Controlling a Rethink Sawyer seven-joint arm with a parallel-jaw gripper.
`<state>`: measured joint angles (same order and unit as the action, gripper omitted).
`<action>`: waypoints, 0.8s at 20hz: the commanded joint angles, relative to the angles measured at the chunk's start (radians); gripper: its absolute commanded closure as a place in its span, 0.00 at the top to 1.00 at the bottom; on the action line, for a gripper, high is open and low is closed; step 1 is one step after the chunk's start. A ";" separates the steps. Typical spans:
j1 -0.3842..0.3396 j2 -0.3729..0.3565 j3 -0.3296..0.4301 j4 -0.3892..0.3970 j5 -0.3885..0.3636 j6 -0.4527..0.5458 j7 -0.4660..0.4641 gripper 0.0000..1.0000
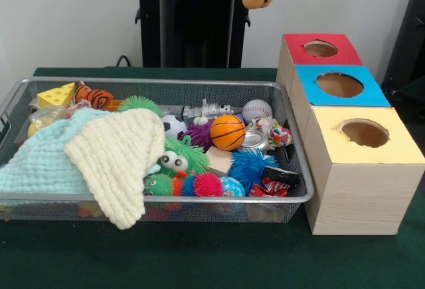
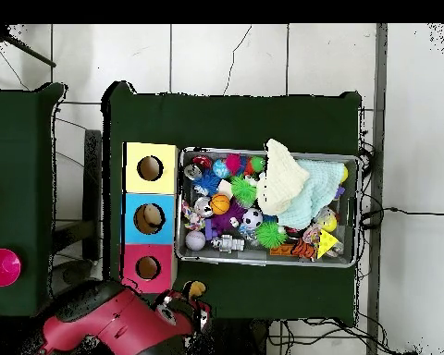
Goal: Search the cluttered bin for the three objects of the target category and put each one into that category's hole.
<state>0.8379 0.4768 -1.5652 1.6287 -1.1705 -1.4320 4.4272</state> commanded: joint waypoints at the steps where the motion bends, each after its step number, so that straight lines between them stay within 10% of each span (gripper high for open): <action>1: 0.092 -0.030 0.163 -0.109 -0.023 0.058 0.041 0.00; 8: 0.193 -0.041 0.208 -0.163 -0.069 0.117 0.271 0.00; 16: 0.174 0.037 0.159 -0.138 0.014 0.061 0.320 0.00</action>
<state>1.0523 0.4472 -1.4718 1.6222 -1.2352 -1.3546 4.4274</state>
